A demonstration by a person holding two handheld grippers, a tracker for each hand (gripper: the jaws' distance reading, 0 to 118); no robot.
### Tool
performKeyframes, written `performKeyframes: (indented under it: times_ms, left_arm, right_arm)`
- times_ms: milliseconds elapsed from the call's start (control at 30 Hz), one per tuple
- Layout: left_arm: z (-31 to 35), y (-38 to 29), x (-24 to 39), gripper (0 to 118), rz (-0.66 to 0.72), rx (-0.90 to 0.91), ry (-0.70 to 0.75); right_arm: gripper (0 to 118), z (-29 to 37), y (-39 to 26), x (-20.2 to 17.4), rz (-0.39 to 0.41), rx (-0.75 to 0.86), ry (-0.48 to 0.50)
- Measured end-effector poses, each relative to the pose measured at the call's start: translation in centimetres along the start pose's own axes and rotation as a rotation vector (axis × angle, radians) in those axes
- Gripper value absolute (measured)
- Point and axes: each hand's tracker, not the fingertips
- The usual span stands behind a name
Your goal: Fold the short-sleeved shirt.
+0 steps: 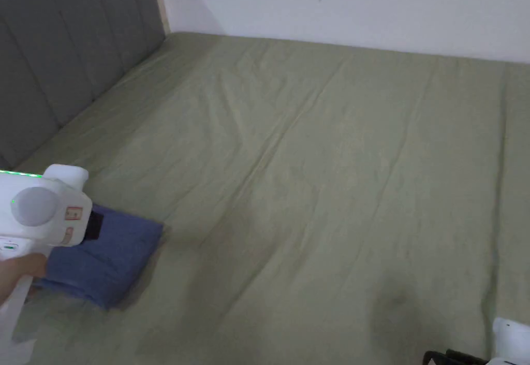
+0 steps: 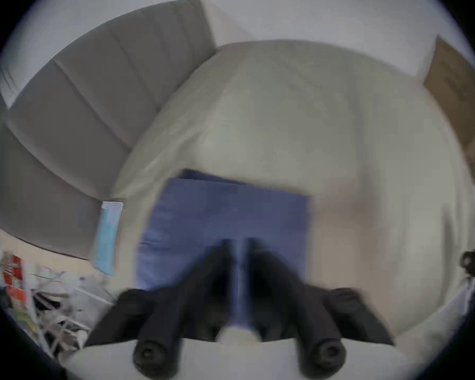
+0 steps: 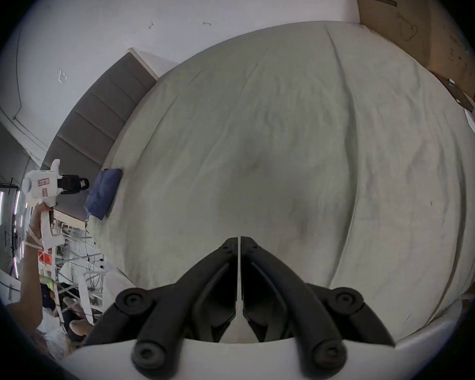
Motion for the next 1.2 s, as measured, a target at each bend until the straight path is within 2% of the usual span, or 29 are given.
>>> performKeyframes:
  times_ms: [33,200,367,500,633,767,833,1033,1200]
  left_arm:
    - [1.1,-0.5,1.3,0,-0.013,0.023,-0.034]
    - [5.5,-2.5,7.3,0,-0.111,0.103,-0.058]
    - [10.4,-4.3,11.6,0,-0.080,0.218,-0.129]
    - [14.1,-5.6,15.5,0,-0.128,0.348,-0.120]
    - [18.3,-7.3,19.6,0,-0.114,0.500,-0.122]
    - [21.4,-8.7,22.5,0,-0.087,0.600,-0.180]
    - [22.2,-9.3,23.5,0,-0.119,0.656,-0.201]
    - [24.7,-12.7,26.0,0,-0.058,0.757,-0.197]
    - [26.2,-14.8,27.3,0,-0.064,0.864,-0.129]
  right_arm:
    - [1,0.4,-0.2,0.1,-0.002,0.005,0.004]
    - [1,3.2,-1.1,0.7,0.000,0.057,0.014]
    - [1,6.7,-1.9,1.2,0.022,0.149,-0.024]
    - [1,10.1,-1.8,0.9,0.042,0.273,-0.051]
    - [1,14.1,-0.9,-0.9,0.142,0.431,-0.134]
    - [1,18.2,-0.6,-2.8,0.191,0.612,-0.211]
    - [1,20.1,-1.1,-3.7,0.212,0.721,-0.262]
    - [1,23.0,-3.8,-4.8,0.229,0.912,-0.351]
    - [2,24.0,-5.0,-4.9,0.231,0.964,-0.388]
